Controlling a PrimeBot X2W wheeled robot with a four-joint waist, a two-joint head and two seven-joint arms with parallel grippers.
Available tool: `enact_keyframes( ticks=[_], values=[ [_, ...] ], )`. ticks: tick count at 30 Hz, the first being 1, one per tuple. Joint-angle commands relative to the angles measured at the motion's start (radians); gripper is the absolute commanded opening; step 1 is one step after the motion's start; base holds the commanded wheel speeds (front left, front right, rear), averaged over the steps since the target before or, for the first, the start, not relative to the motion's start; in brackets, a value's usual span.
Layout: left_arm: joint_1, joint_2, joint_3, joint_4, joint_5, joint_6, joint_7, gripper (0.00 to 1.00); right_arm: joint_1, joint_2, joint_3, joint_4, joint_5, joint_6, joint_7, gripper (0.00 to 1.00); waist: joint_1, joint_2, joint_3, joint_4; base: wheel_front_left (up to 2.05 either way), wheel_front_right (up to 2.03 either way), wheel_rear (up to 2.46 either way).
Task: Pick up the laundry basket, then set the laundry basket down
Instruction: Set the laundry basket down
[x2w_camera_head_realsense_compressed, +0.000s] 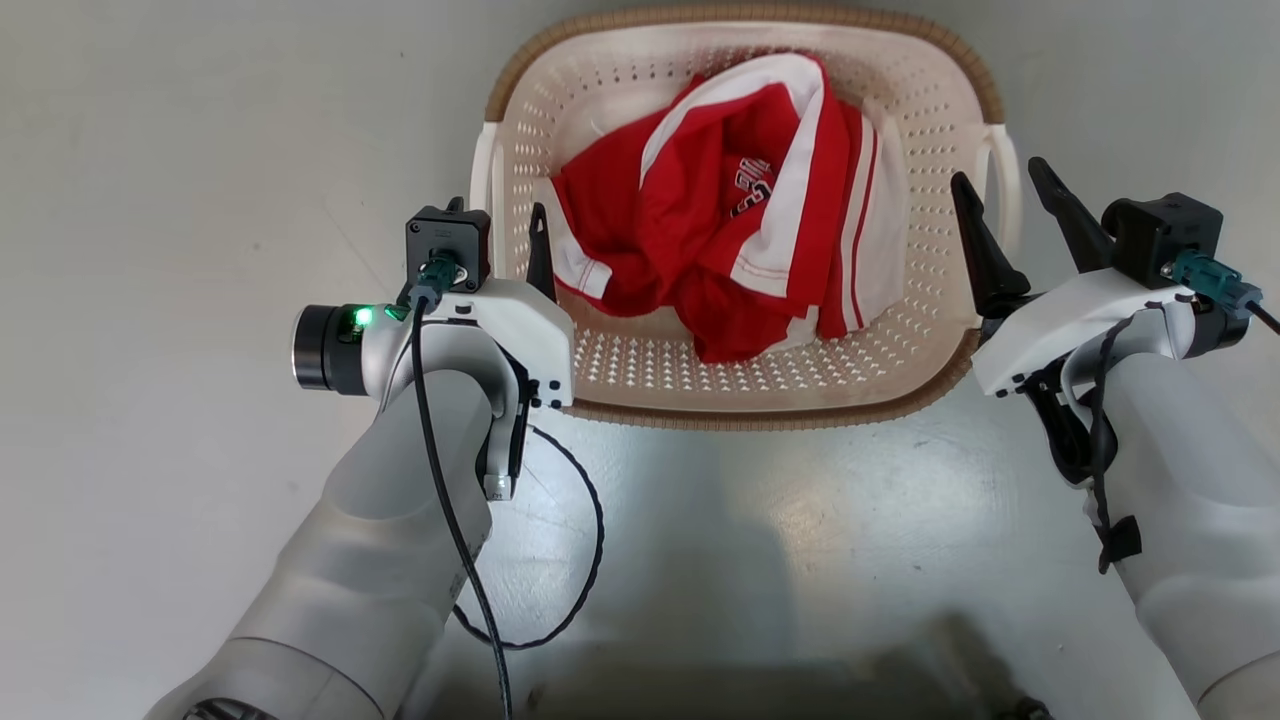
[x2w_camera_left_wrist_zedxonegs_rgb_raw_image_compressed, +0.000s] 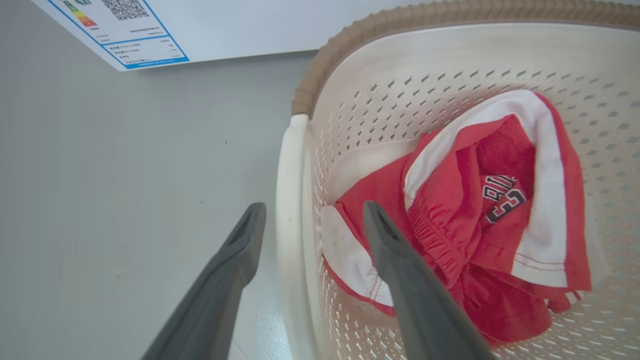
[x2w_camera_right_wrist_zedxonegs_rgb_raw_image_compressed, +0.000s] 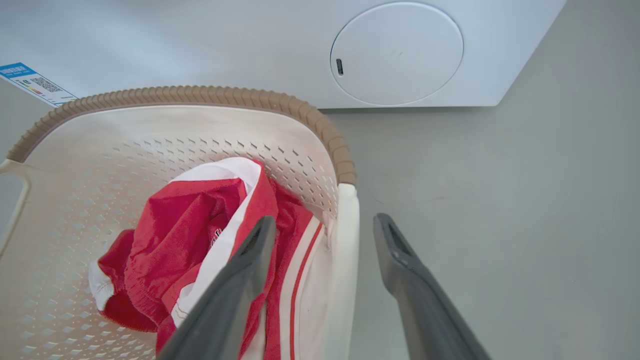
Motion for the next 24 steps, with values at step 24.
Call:
enact_keyframes(
  ticks=[24],
  values=[
    [0.265, 0.018, 0.176, -0.157, 0.063, -0.035, -0.006, 1.0, 0.216, 0.0, -0.127, -0.072, -0.085, 0.006, -0.01, 1.0, -0.0001, 0.0, -0.378, -0.005, 0.0, 0.0, 0.0]
  ],
)
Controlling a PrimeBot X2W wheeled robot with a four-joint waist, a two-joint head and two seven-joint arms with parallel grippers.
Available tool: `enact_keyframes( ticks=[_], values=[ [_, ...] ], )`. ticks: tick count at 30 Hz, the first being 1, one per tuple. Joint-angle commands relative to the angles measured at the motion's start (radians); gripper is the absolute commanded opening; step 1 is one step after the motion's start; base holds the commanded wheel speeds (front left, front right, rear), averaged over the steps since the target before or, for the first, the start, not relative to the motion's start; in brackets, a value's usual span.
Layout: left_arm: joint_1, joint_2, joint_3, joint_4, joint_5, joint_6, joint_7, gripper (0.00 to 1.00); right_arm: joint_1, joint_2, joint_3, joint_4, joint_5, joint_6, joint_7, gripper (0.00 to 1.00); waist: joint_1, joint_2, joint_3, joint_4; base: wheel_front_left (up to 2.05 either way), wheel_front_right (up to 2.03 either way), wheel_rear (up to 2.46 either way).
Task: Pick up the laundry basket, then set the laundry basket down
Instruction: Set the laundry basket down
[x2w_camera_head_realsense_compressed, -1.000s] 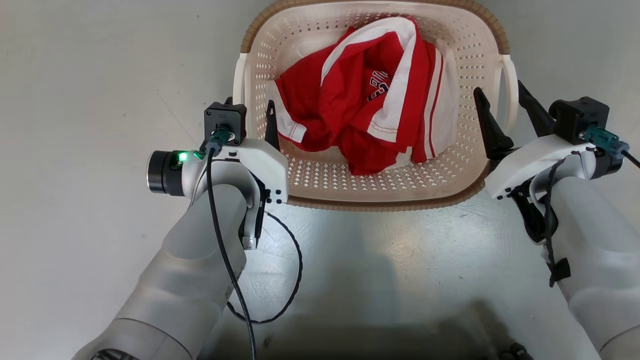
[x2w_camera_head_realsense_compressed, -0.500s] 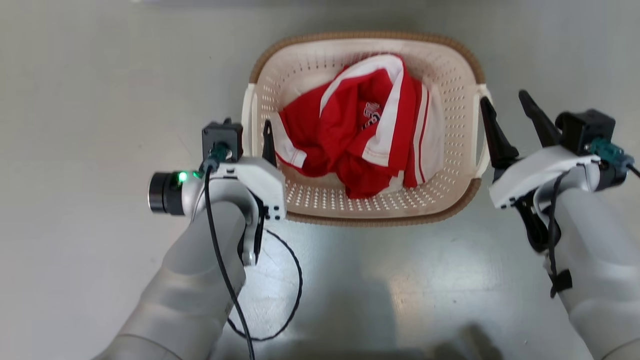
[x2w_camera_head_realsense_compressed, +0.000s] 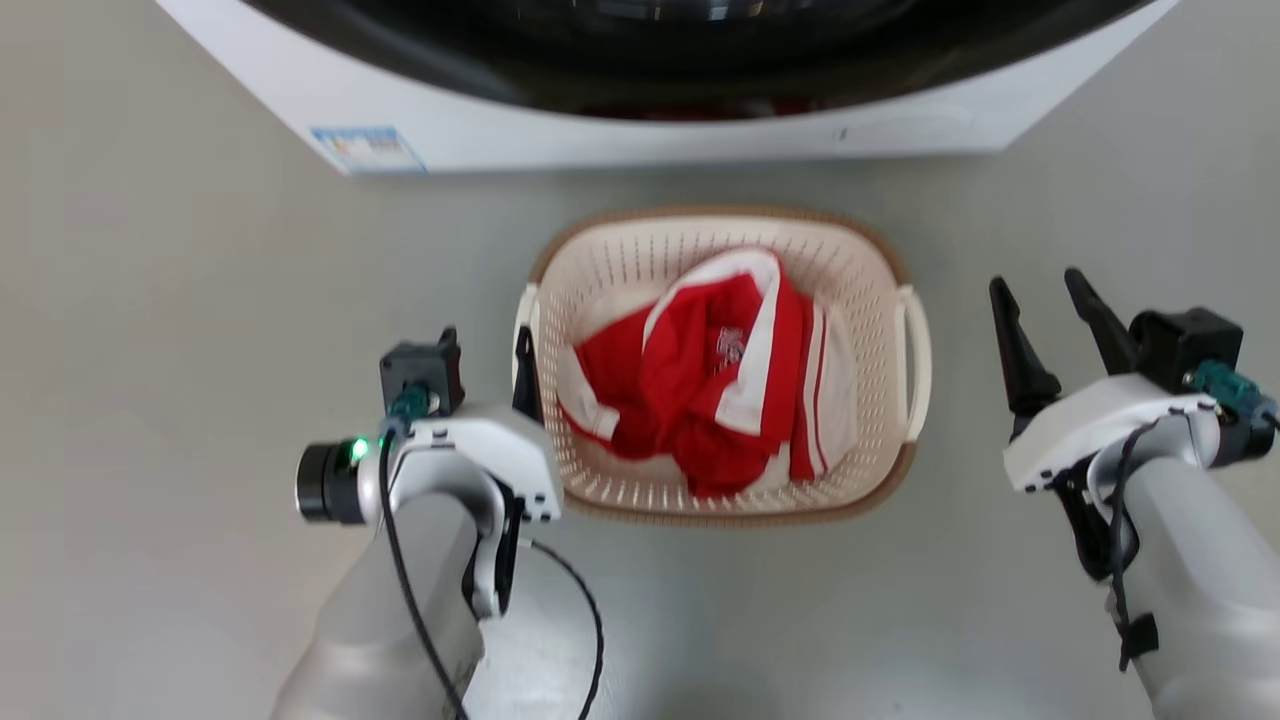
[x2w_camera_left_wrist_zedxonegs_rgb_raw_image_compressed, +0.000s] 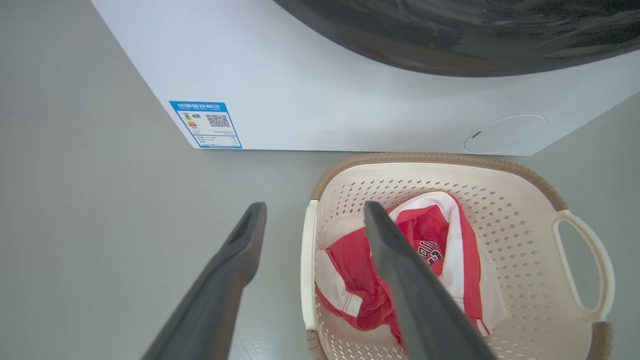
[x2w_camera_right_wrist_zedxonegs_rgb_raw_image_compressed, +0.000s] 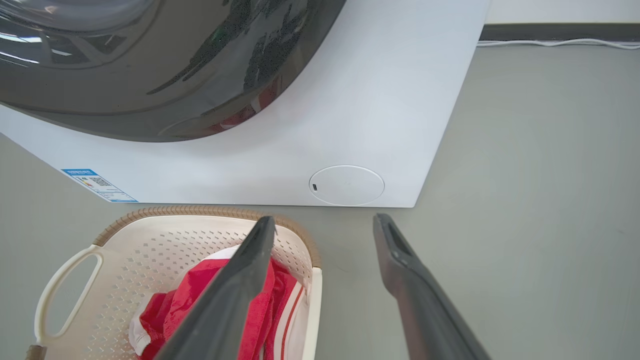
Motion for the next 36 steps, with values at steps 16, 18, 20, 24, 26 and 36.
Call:
enact_keyframes(
  ticks=[16, 18, 20, 24, 26, 36],
  values=[
    [0.258, 0.018, 0.225, -0.106, 0.141, -0.104, -0.006, 1.0, 0.175, 0.025, 0.018, -0.071, -0.074, 0.006, -0.01, 1.0, 0.0, 0.0, -0.386, -0.036, 0.0, 0.0, 0.0],
    [0.278, 0.018, 0.243, -0.122, 0.149, -0.116, -0.006, 1.0, 0.193, 0.025, 0.017, -0.093, -0.078, 0.006, -0.01, 1.0, 0.0, 0.0, -0.413, -0.037, 0.0, 0.0, 0.0],
    [0.297, 0.018, 0.263, -0.141, 0.153, -0.128, -0.006, 1.0, 0.212, 0.026, 0.014, -0.118, -0.083, 0.006, -0.01, 1.0, 0.0, 0.0, -0.435, -0.039, 0.0, 0.0, 0.0],
    [0.336, 0.018, 0.298, -0.186, 0.171, -0.147, -0.006, 1.0, 0.248, 0.028, 0.005, -0.178, -0.093, 0.006, -0.01, 1.0, 0.0, 0.0, -0.472, -0.045, 0.0, 0.0, 0.0],
    [0.357, 0.018, 0.316, -0.212, 0.186, -0.152, -0.006, 1.0, 0.27, 0.029, -0.002, -0.212, -0.101, 0.006, -0.01, 1.0, 0.0, 0.0, -0.49, -0.048, 0.0, 0.0, 0.0],
    [0.468, 0.018, 0.398, -0.316, 0.211, -0.176, -0.006, 1.0, 0.377, 0.043, -0.046, -0.339, -0.118, 0.006, -0.01, 1.0, 0.0, 0.0, -0.558, -0.064, 0.0, 0.0, 0.0]
  ],
)
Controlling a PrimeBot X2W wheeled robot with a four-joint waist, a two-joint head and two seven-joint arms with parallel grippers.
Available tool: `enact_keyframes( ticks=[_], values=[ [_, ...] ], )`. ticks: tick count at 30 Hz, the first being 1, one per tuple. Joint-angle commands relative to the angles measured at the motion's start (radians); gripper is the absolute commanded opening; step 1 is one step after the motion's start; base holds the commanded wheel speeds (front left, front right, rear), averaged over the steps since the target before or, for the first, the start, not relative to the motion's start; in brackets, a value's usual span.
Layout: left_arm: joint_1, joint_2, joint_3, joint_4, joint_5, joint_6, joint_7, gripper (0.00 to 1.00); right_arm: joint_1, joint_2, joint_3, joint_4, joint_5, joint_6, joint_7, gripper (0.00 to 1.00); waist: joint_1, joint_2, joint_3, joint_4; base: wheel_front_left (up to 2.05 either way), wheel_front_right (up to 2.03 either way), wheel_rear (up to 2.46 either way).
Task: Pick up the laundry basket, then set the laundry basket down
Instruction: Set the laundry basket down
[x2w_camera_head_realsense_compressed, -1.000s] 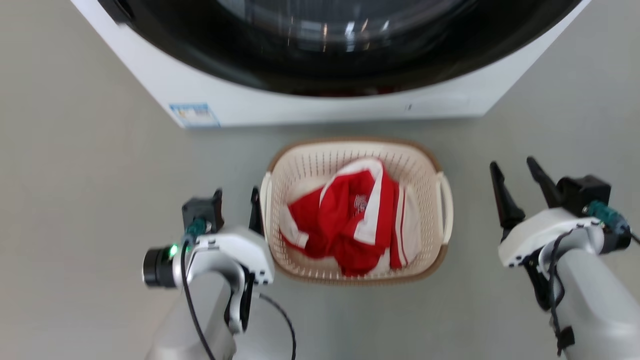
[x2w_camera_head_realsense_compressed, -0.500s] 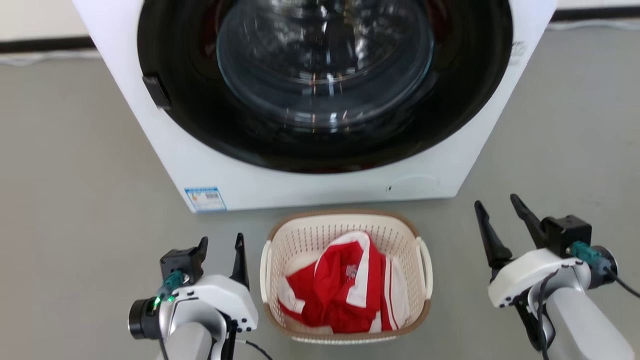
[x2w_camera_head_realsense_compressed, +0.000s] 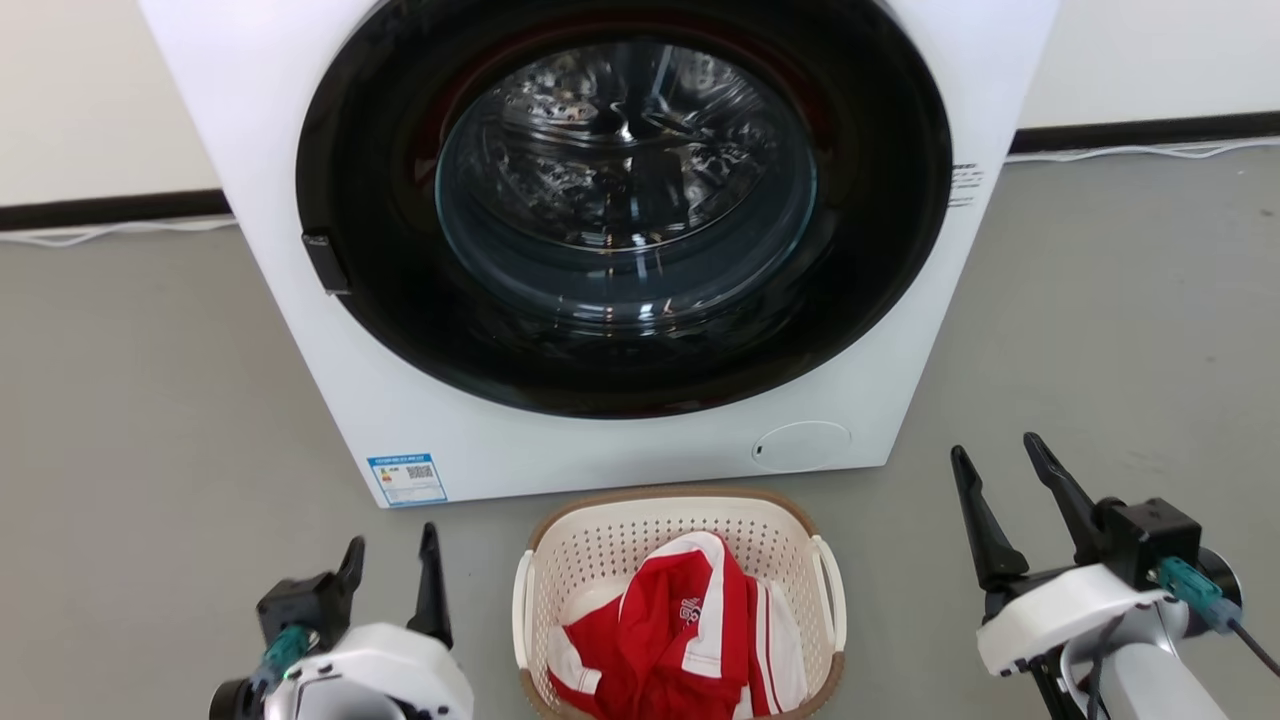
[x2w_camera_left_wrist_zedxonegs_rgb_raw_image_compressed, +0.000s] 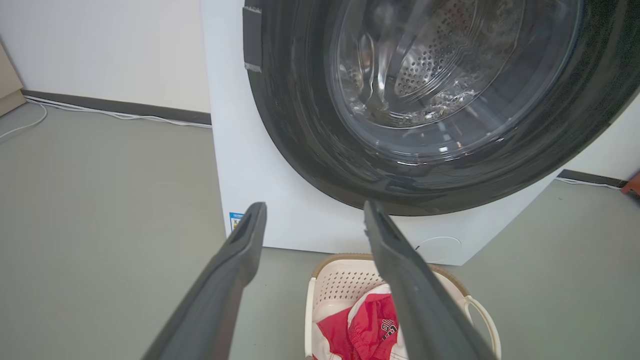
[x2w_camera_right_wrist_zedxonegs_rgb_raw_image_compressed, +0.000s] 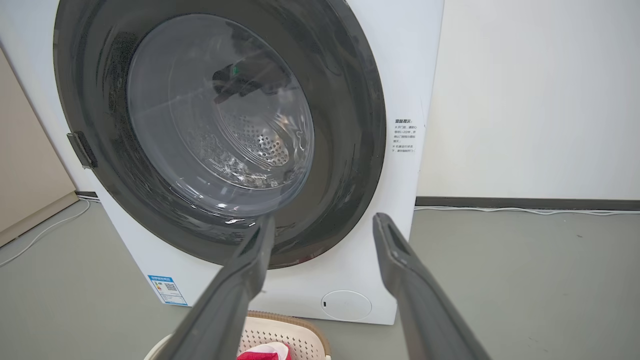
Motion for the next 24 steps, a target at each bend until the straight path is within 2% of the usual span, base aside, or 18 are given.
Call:
enact_keyframes(
  ticks=[1, 11, 24],
  values=[
    [-0.008, 0.012, 0.038, -0.033, 0.009, -0.008, -0.006, 1.0, -0.001, -0.004, 0.01, -0.038, -0.005, 0.006, -0.01, 1.0, 0.0001, -0.0001, -0.009, -0.006, 0.0, 0.0, 0.0],
    [0.079, 0.012, 0.124, -0.112, 0.006, -0.018, -0.006, 1.0, 0.075, 0.003, -0.013, -0.12, -0.016, 0.006, -0.01, 1.0, 0.0001, -0.0001, -0.042, -0.022, 0.0, 0.0, 0.0],
    [0.151, 0.012, 0.155, -0.174, -0.011, -0.001, -0.006, 1.0, 0.126, 0.018, -0.04, -0.111, -0.028, 0.006, -0.01, 1.0, 0.0001, -0.0001, -0.07, -0.011, 0.0, 0.0, 0.0]
  ],
)
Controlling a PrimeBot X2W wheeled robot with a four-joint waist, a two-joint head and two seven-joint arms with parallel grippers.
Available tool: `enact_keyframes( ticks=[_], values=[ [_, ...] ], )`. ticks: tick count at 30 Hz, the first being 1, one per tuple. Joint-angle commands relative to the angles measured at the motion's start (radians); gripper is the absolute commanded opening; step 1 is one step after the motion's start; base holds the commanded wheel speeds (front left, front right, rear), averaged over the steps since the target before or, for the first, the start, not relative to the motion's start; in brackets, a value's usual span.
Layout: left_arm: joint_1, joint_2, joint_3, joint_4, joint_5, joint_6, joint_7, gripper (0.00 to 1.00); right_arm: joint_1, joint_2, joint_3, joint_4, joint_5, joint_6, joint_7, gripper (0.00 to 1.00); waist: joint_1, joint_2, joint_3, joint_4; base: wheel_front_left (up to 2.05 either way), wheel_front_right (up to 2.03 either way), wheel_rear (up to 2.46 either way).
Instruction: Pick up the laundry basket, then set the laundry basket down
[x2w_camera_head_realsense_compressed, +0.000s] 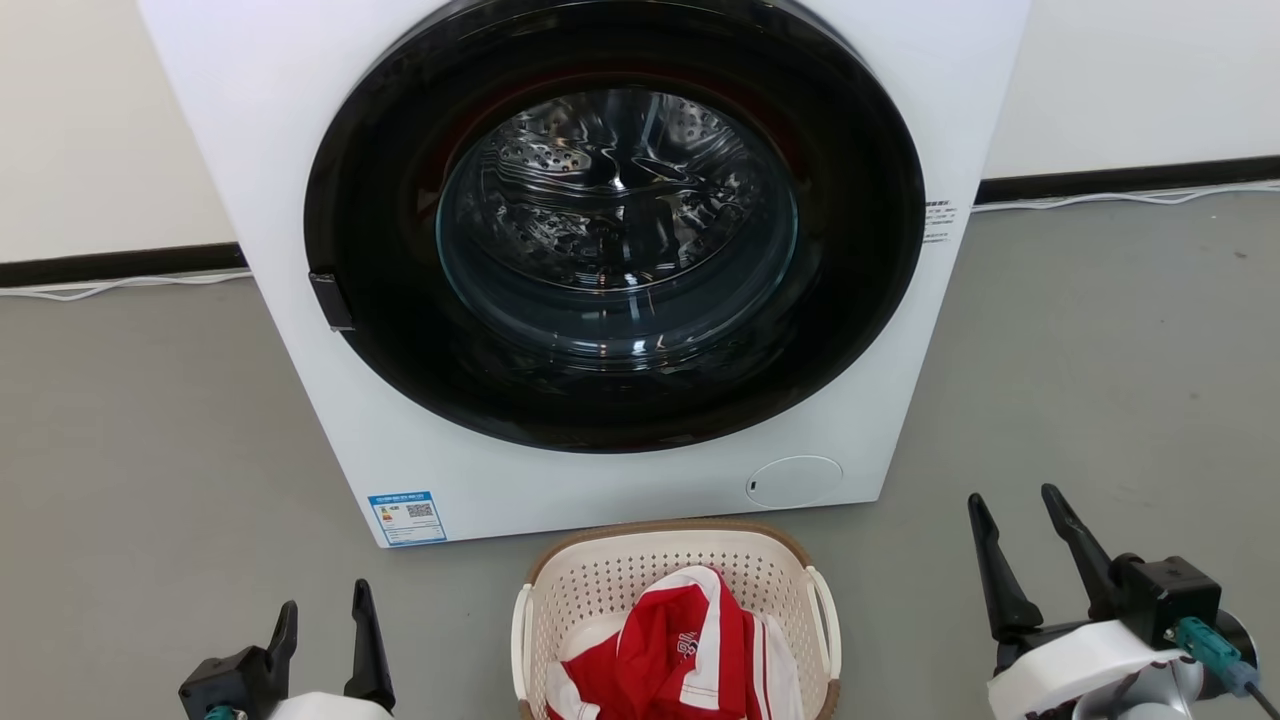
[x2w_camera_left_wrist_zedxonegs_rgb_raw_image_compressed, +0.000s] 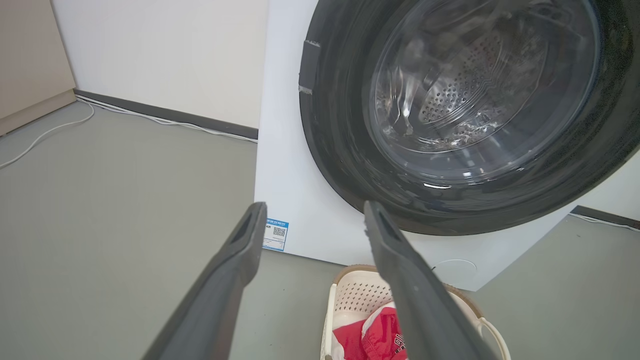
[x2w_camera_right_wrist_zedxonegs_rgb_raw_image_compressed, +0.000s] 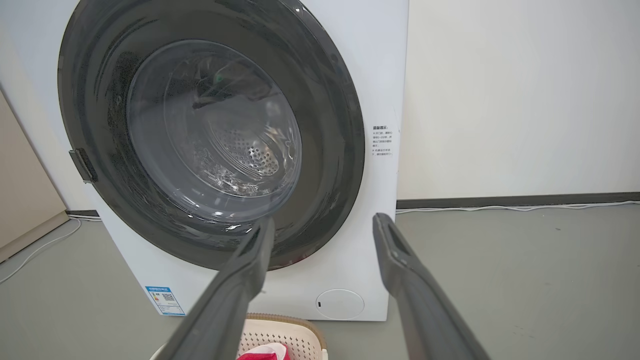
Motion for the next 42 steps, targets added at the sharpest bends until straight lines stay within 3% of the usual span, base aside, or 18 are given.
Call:
enact_keyframes(
  ticks=[1, 34, 35, 42],
  values=[
    [-0.017, 0.011, 0.029, -0.03, -0.007, 0.009, -0.006, 1.0, -0.003, -0.006, 0.017, -0.016, -0.016, 0.006, -0.01, 1.0, 0.0001, -0.0001, 0.0, 0.002, 0.0, 0.0, 0.0],
    [-0.002, 0.011, 0.015, -0.073, -0.008, 0.036, -0.006, 1.0, -0.002, 0.007, 0.007, 0.028, -0.022, 0.006, -0.01, 1.0, 0.0001, -0.0001, -0.012, 0.024, 0.0, 0.0, 0.0],
    [0.014, 0.0, -0.011, -0.047, 0.0, 0.028, 0.0, 0.0, 0.004, 0.015, -0.008, 0.047, -0.01, 0.0, 0.0, 0.0, 0.0001, -0.0001, -0.012, 0.024, 0.0, 0.0, 0.0],
    [0.019, -0.006, -0.002, -0.012, -0.038, 0.023, 0.017, 0.0, 0.016, 0.027, -0.012, 0.076, 0.035, -0.001, 0.018, 0.0, 0.0008, -0.0001, -0.011, 0.025, 0.0, 0.0, 0.0]
  ],
)
